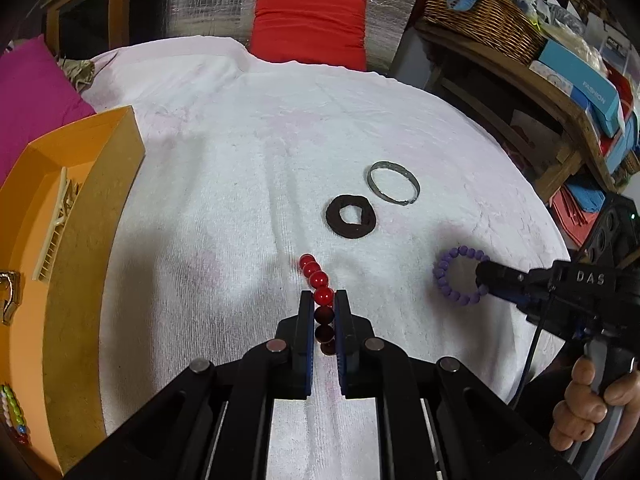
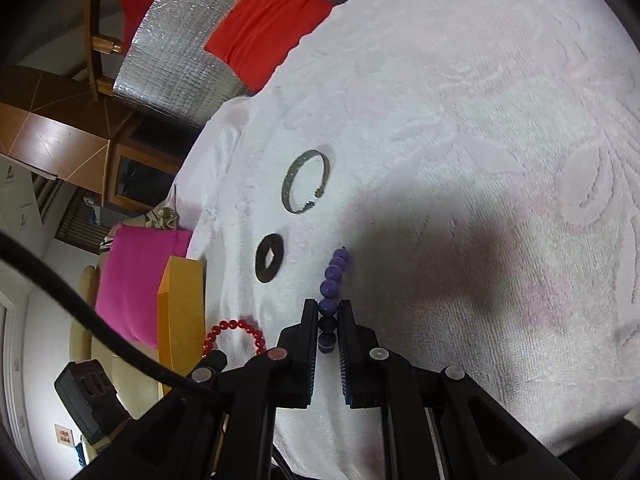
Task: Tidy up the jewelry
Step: 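Carry the red and purple bracelets toward the orange box with both tools, then release the red bracelet into the orange box while the right tool drops the purple one, then grasp the black hair tie with the left tool while the right tool grasps the silver bangle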
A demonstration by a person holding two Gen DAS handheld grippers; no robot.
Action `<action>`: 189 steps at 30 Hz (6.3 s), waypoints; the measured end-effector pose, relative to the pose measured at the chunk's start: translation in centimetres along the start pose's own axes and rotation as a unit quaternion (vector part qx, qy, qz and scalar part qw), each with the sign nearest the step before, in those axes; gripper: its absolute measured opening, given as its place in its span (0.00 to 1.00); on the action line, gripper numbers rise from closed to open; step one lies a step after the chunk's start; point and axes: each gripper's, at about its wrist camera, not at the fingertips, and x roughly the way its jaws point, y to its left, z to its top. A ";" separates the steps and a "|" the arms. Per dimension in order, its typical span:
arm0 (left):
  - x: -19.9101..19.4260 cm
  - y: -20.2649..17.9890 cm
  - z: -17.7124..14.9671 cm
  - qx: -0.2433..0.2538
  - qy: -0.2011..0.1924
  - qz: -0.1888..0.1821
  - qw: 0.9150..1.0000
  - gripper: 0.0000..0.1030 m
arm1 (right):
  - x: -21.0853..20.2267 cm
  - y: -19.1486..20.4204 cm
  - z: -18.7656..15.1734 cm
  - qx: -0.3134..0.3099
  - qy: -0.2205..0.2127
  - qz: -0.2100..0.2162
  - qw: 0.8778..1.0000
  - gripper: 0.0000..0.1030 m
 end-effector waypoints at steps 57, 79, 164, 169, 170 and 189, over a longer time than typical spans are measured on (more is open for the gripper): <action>-15.8 3.9 -1.4 -0.024 -0.149 0.059 0.987 0.09 | -6.0 2.2 0.9 -0.055 -0.027 0.187 0.980 0.10; -19.6 19.2 -9.2 -0.166 -0.129 0.113 0.971 0.09 | 4.9 22.0 -8.4 -0.253 0.121 0.193 0.940 0.10; 9.7 -4.4 6.8 0.029 0.035 0.028 0.999 0.34 | 3.1 0.9 12.8 -0.063 0.049 0.060 0.995 0.46; 8.1 -3.0 7.2 0.012 0.015 0.019 1.000 0.25 | 6.1 3.1 11.9 -0.109 0.065 0.023 0.992 0.48; 7.5 -2.5 7.3 0.008 0.008 0.021 1.000 0.25 | 6.6 3.4 11.7 -0.117 0.068 0.015 0.991 0.51; 4.3 2.2 6.9 -0.049 -0.008 0.066 0.997 0.25 | 12.3 9.4 5.4 -0.352 -0.021 -0.212 0.911 0.64</action>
